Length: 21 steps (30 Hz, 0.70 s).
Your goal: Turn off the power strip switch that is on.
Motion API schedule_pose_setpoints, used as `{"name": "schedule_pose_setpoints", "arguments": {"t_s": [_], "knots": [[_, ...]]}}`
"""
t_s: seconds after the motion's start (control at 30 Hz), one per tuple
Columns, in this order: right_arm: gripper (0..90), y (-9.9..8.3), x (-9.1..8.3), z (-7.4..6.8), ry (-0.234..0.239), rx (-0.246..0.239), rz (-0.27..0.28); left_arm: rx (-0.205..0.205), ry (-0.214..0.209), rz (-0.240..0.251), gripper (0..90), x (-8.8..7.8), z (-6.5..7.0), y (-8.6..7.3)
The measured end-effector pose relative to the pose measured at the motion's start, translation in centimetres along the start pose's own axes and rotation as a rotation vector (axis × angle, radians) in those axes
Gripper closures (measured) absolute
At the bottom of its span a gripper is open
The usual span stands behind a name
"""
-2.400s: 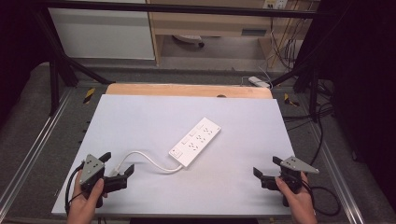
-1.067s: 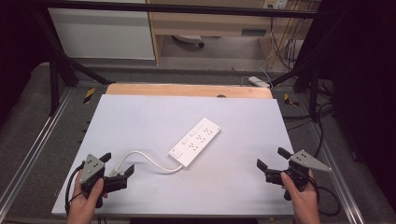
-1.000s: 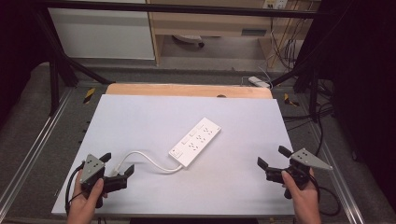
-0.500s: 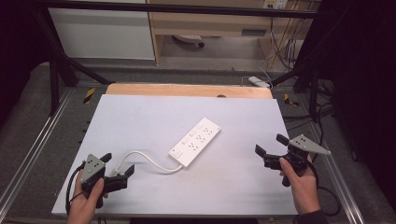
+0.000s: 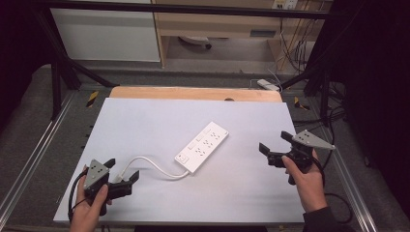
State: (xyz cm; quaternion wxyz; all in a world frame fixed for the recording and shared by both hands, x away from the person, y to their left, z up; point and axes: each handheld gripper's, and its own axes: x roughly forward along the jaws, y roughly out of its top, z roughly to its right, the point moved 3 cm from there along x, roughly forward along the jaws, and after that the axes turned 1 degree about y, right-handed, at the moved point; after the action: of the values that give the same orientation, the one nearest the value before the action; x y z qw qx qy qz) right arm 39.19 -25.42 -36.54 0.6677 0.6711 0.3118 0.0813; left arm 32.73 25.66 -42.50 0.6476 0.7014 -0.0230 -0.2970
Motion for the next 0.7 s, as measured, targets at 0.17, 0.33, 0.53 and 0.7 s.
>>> {"name": "schedule_pose_setpoints", "arguments": {"t_s": [0.17, 0.33, 0.53, 0.7], "knots": [[2.1, 0.6, 1.0, -0.3, 0.009, -0.01, -0.004, 0.001, -0.005, -0.001, 4.9, 0.0, 0.0, 0.0], [2.3, 1.4, 2.0, -0.5, 0.014, -0.027, -0.008, 0.002, -0.008, -0.001, 4.9, 0.0, 0.1, 0.0], [2.5, 2.3, 3.3, -0.8, 0.019, -0.033, -0.018, 0.003, -0.007, 0.001, 4.9, 0.0, 0.1, 0.0], [3.5, 2.7, 4.0, -0.7, 0.02, -0.028, -0.018, 0.01, -0.011, 0.0, 4.9, 0.0, 0.1, 0.0]]}}
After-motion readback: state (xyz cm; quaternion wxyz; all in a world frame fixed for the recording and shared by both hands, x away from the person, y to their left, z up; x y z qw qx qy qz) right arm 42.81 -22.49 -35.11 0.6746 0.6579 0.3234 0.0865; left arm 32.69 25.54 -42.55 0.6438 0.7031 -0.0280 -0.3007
